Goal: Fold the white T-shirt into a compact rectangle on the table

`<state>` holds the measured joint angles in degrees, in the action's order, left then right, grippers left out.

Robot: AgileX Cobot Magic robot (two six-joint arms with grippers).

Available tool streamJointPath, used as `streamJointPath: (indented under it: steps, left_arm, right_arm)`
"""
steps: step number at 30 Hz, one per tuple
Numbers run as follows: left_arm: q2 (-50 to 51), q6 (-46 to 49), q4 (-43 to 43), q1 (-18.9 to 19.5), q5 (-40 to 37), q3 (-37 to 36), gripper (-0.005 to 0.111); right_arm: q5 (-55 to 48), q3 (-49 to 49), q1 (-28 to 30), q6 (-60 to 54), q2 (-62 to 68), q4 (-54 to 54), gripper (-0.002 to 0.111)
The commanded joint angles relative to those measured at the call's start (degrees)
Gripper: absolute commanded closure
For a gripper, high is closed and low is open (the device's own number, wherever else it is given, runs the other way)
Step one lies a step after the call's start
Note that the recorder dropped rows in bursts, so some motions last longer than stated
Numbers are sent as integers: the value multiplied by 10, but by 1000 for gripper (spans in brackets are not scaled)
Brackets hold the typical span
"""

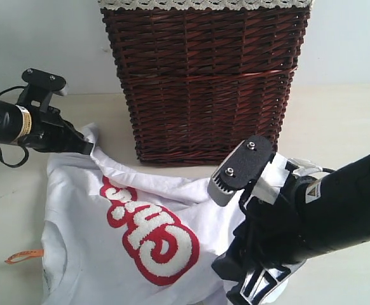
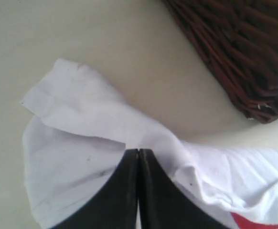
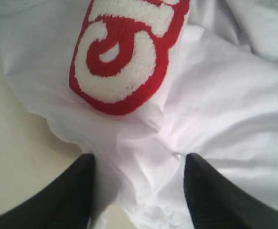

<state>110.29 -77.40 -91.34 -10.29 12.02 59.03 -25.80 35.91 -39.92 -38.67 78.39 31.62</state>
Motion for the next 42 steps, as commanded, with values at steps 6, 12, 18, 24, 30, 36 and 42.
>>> streamJointPath:
  steps: [6, 12, 18, 24, 30, 36, 42]
  left_arm:
    - [-10, -86, -86, 0, 5, -4, 107]
    - [-10, -36, -86, 0, 34, -4, 86]
    - [5, -7, -86, 0, -24, -5, 47]
    - [62, 45, -86, -7, -29, 4, 46]
    - [73, 35, -67, -30, -124, 44, 62]
    - [73, 35, -63, -30, -87, 71, 67]
    - [86, 35, -50, -30, -81, 116, 65]
  right_arm:
    - [11, 57, -1, 4, -61, -44, 51]
    - [23, 63, -1, 6, -94, -45, 45]
    - [21, 63, -1, 20, -95, -46, 45]
    - [21, 63, -1, 29, -95, -46, 45]
    - [20, 62, -1, 30, -95, -46, 46]
    - [20, 62, -1, 32, -95, -46, 46]
    - [20, 62, -1, 34, -95, -46, 46]
